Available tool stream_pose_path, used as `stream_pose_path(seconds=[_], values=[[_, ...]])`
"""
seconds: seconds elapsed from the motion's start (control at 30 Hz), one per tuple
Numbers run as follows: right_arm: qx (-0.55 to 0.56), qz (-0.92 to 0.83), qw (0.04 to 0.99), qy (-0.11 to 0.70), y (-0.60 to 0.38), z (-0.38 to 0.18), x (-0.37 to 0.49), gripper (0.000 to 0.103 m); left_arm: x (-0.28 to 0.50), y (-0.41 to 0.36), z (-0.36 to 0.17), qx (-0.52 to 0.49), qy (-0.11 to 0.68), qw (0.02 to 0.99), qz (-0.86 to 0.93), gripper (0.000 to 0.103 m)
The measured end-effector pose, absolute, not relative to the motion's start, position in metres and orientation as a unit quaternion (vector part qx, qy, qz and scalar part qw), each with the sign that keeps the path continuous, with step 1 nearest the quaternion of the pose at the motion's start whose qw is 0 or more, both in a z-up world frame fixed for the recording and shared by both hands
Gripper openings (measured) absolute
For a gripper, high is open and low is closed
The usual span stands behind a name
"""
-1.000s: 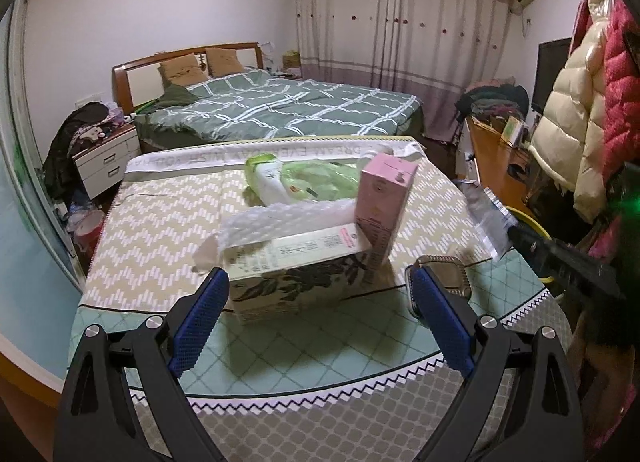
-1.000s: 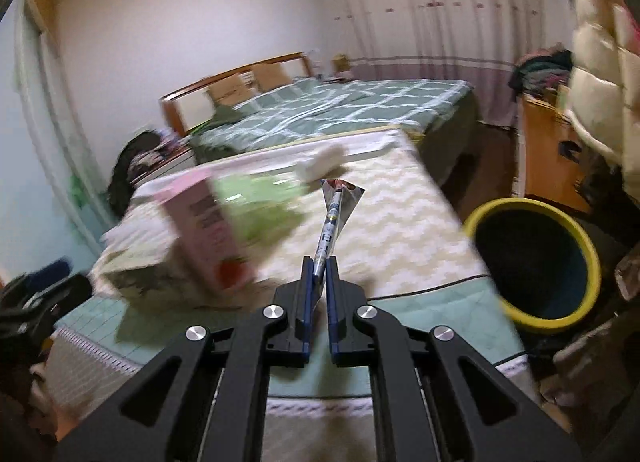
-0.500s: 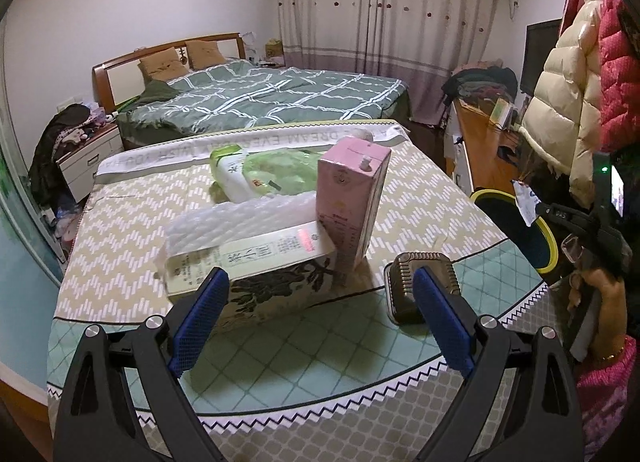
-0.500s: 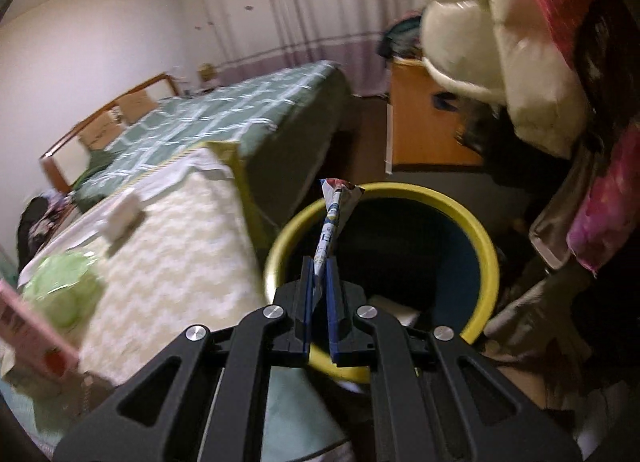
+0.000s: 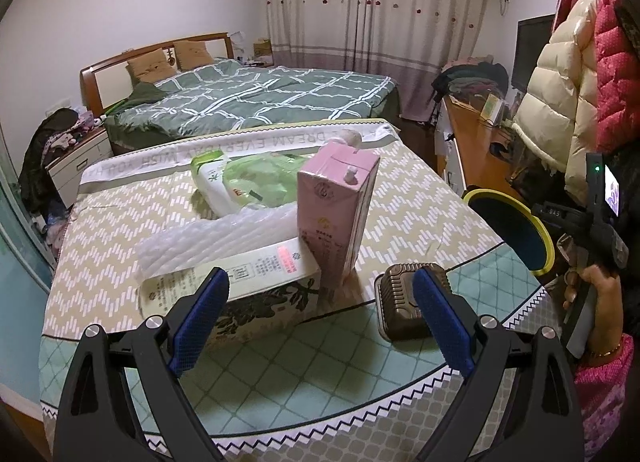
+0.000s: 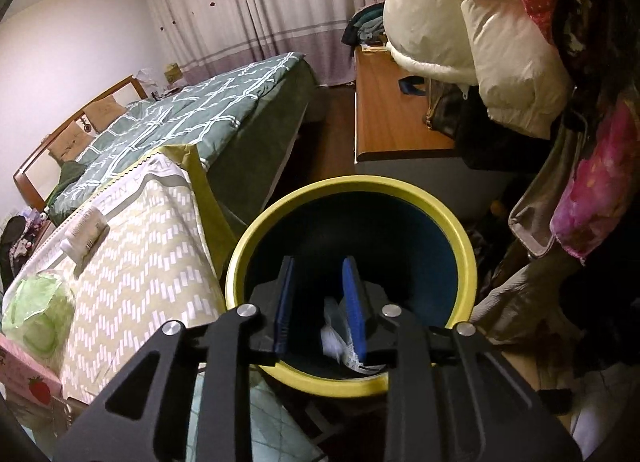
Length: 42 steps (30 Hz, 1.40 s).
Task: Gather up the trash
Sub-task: 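Grasp the pink milk carton with the left gripper and lift it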
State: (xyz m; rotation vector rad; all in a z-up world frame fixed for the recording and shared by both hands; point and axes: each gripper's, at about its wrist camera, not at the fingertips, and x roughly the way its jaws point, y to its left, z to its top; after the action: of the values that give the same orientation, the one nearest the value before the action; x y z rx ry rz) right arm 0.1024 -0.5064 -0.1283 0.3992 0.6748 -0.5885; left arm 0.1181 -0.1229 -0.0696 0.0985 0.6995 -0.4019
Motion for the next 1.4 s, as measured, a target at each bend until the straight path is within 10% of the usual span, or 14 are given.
stream_pose_path(seconds=[0.5,1.07,1.4], values=[[0.17,-0.285,0.885,0.326,-0.5,-0.126,0.106,0.025,0.157,-0.148,-0.06,0.065,0.325,0.92,-0.208,0.091],[0.172,-0.279,0.887,0.325,-0.499,-0.125,0.104,0.025,0.181,-0.155,-0.068,0.052,0.353,0.904,-0.236,0.044],[0.169,-0.27,0.897,0.306,-0.495,-0.12,0.098,0.024,0.172,-0.167,-0.047,0.054,0.332,0.908,-0.251,0.042]])
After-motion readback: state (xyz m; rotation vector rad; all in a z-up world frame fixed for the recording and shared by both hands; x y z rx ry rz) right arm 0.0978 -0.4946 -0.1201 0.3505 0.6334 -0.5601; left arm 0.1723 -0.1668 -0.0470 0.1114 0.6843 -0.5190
